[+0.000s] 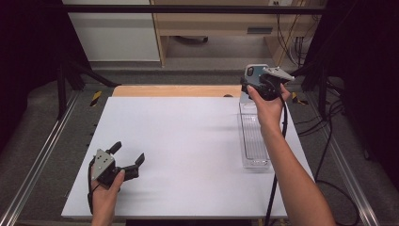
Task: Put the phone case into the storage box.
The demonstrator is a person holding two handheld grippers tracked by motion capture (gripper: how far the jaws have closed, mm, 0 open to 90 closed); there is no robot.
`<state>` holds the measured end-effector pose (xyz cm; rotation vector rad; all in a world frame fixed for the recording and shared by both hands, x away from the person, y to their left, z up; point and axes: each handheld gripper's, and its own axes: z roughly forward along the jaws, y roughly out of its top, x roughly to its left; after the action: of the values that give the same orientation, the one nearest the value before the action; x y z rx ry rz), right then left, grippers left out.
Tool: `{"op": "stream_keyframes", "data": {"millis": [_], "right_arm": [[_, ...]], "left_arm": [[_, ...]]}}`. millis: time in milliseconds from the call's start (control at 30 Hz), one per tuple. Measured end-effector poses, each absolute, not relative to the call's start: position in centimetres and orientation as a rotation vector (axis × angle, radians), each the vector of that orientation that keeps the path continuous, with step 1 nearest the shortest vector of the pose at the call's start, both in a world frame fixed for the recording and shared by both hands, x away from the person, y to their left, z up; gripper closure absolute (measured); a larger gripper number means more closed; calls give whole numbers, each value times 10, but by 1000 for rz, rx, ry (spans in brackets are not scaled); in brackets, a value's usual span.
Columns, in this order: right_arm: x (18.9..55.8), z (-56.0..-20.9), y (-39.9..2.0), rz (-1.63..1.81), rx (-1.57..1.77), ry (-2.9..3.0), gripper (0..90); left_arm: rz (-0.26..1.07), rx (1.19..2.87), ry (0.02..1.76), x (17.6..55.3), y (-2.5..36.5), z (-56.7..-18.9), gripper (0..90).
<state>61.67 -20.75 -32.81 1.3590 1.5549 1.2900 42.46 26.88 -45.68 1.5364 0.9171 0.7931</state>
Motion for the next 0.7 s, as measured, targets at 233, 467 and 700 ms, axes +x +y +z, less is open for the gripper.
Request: {"op": "stream_keyframes", "data": {"millis": [233,467,700], "right_arm": [[615,-328,-217,1278,1365,1529,176],[614,-331,-223,1254,1364,1530,176],[612,-338,-222,1241,1362,1542,176]], "left_arm": [[792,1545,914,425,267,-458,25],[793,1541,913,424,269,-458,25],[795,1539,904,423,268,-457,25]]}}
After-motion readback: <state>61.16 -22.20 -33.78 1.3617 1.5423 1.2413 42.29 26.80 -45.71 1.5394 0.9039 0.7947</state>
